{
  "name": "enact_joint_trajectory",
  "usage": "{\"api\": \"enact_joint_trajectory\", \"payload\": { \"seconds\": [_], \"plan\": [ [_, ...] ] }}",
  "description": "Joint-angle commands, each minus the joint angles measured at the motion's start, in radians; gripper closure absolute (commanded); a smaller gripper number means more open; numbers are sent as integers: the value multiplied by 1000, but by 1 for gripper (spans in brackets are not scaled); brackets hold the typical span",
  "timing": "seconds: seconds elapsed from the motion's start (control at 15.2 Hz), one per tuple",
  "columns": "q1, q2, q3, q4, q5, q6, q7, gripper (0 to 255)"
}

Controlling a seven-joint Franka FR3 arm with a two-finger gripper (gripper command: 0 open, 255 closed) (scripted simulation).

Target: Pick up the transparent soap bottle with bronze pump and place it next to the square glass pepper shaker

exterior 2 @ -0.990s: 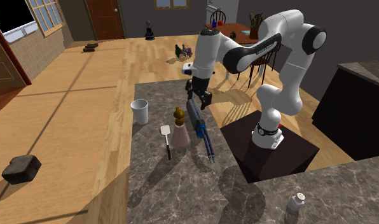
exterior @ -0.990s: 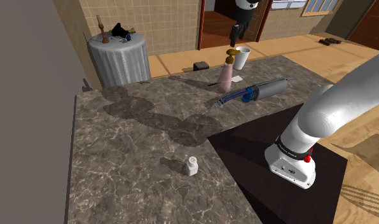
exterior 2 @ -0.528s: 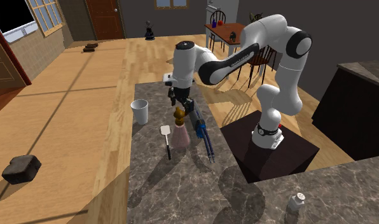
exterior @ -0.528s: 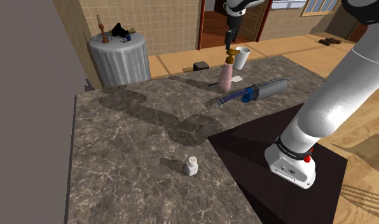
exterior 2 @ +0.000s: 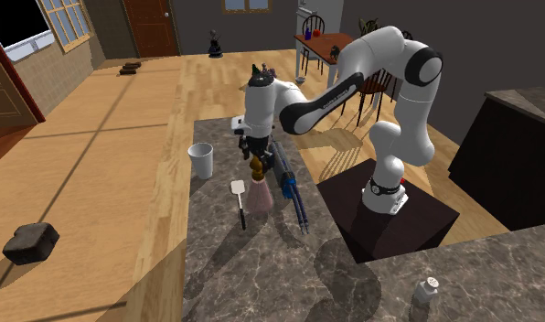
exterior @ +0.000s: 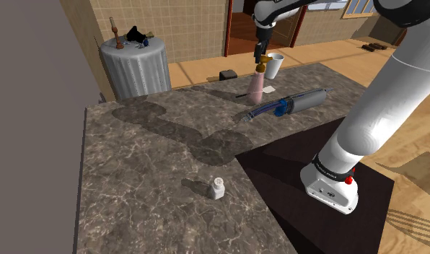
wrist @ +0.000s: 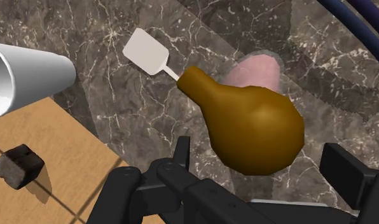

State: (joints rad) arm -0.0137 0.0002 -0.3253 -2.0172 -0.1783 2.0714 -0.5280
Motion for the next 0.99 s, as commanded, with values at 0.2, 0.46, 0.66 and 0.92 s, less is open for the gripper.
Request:
{"api": "enact_joint_trajectory", "payload": {
  "seconds": [0.2, 0.46, 0.66, 0.92],
  "plan": [
    [-2, 7, -2, -7, 1, 15, -3, 0],
    [-2, 7, -2, -7, 1, 15, -3, 0],
    [-2, 7, -2, -7, 1, 15, -3, 255],
    [-2, 7, -2, -7, 1, 15, -3, 255]
  ]
}}
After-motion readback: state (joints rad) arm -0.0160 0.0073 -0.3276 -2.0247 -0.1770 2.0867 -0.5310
